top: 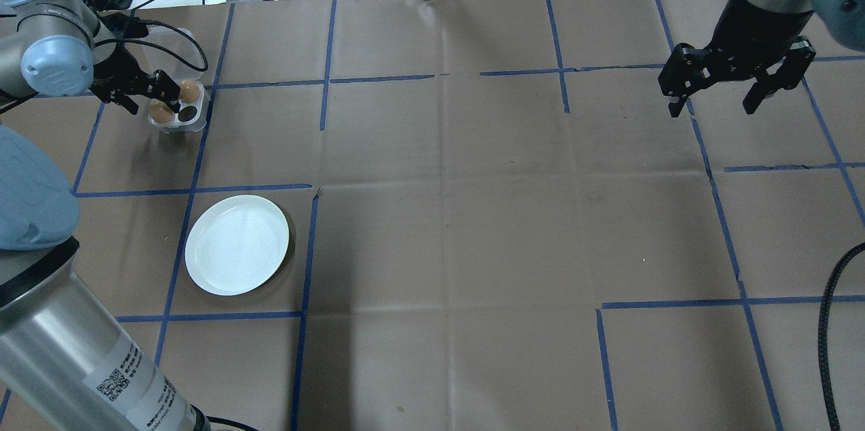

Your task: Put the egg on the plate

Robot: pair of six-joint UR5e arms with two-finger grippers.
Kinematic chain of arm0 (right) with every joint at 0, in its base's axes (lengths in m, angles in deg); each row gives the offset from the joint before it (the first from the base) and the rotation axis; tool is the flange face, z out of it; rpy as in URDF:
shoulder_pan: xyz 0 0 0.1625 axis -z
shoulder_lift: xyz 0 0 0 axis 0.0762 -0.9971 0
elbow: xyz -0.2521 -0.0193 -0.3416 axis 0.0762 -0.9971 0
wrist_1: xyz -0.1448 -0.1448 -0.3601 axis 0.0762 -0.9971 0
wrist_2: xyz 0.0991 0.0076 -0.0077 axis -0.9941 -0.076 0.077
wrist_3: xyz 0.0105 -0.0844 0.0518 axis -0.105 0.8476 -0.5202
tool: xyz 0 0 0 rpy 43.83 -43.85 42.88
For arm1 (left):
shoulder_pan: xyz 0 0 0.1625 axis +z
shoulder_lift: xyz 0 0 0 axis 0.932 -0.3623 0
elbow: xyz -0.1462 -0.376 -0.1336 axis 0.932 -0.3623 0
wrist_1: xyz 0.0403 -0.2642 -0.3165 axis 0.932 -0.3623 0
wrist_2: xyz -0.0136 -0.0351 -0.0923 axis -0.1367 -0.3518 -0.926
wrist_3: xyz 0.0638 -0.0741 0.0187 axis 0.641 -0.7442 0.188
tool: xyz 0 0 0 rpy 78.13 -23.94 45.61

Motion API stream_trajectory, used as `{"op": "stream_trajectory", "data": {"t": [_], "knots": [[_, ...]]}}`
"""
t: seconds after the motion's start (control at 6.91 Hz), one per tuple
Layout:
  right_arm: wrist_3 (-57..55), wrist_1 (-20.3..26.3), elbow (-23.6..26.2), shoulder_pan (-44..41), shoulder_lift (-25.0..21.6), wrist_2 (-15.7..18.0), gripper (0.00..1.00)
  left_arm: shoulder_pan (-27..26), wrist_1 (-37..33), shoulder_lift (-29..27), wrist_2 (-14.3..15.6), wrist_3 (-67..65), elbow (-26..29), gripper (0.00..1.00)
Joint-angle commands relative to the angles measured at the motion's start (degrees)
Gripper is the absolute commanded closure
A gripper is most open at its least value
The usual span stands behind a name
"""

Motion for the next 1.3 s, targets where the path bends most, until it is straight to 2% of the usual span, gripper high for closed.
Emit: {"op": "stream_trajectory", "data": {"t": [0.0, 0.14, 0.43, 0.87, 1.01, 1.16], "knots": [[0.0, 0.0, 0.0, 0.0, 0.0, 0.0, 0.0, 0.1, 0.1, -0.2, -0.1, -0.1, 0.0, 0.22], [0.0, 0.0, 0.0, 0.0, 0.0, 0.0, 0.0, 0.2, 0.1, -0.2, -0.4, -0.1, 0.0, 0.23], [0.0, 0.0, 0.0, 0.0, 0.0, 0.0, 0.0, 0.2, 0.0, -0.2, -1.4, -0.2, -0.1, 0.35], [0.0, 0.0, 0.0, 0.0, 0.0, 0.0, 0.0, 0.2, -0.1, 0.0, -1.3, -0.3, -0.1, 0.7], [0.0, 0.0, 0.0, 0.0, 0.0, 0.0, 0.0, 0.2, -0.1, 0.1, -1.2, -0.3, 0.0, 0.75], [0.0, 0.0, 0.0, 0.0, 0.0, 0.0, 0.0, 0.2, -0.1, 1.2, -1.2, -0.3, 0.0, 0.75]]}}
